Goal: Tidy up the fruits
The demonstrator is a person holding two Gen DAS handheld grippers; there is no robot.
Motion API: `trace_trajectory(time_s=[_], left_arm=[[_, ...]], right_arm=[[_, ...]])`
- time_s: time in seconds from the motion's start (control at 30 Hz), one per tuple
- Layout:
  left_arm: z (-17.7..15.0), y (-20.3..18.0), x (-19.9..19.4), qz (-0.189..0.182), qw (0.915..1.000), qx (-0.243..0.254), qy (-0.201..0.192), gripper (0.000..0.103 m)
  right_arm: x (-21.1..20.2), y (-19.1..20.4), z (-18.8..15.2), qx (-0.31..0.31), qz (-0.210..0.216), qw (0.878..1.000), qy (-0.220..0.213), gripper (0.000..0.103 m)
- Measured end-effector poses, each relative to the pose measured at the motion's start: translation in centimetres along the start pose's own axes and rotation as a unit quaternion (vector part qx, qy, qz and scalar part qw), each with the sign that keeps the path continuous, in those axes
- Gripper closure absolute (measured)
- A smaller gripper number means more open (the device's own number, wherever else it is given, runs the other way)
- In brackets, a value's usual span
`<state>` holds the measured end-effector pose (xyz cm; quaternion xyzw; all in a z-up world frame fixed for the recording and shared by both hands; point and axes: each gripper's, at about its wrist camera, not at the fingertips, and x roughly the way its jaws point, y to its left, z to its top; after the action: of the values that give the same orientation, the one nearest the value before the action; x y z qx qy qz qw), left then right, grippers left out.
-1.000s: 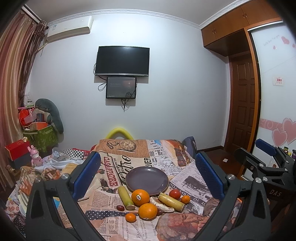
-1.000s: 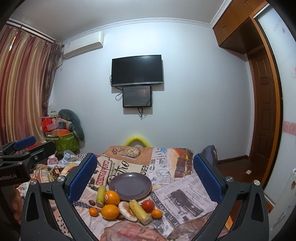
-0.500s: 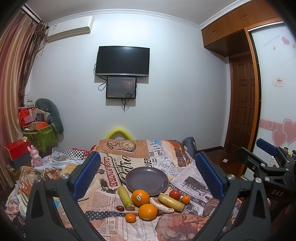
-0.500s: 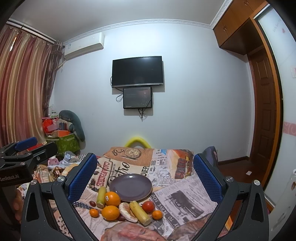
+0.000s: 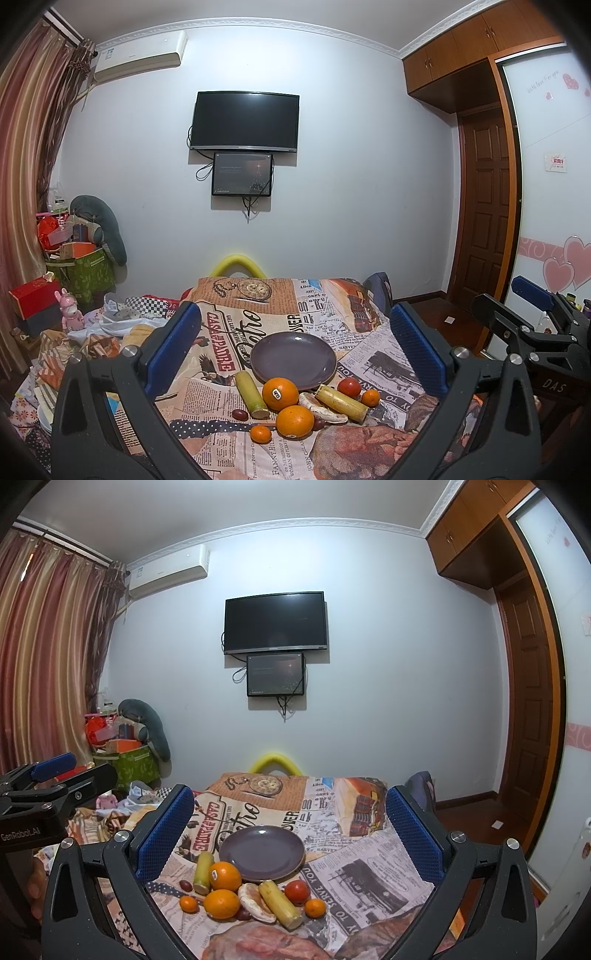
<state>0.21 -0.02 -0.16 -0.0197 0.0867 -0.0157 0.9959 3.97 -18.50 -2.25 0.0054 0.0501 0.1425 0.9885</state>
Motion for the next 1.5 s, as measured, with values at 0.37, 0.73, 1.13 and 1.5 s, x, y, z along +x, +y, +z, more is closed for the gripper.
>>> trace_trajectory(time_s=[0.37, 0.73, 1.13, 1.5], left_arm=[[-0.1, 0.2, 0.4, -0.001, 1.0000, -0.001, 0.005, 0.000], [-0.9, 1.8, 4.8, 0.011, 0.9987, 0.005, 0.050, 0.000], [-4.8, 6.8, 14.7, 0.035, 0.9865, -0.011, 0.160, 0.000], [-10.4, 10.7, 21.9, 0.058, 0.9656, -0.031, 0.252, 0.000]], right_arm=[[0.1, 0.1, -0.3, 0.000, 0.000, 1.000, 0.004, 0.000], [3.0, -0.9, -1.6, 0.004, -0.012, 0.999, 0.035, 0.000], [10.1, -3.1, -6.5, -0.008, -0.026, 0.989, 0.145, 0.000], [15.2, -4.2, -10.3, -0.020, -0.015, 0.973, 0.228, 0.000]])
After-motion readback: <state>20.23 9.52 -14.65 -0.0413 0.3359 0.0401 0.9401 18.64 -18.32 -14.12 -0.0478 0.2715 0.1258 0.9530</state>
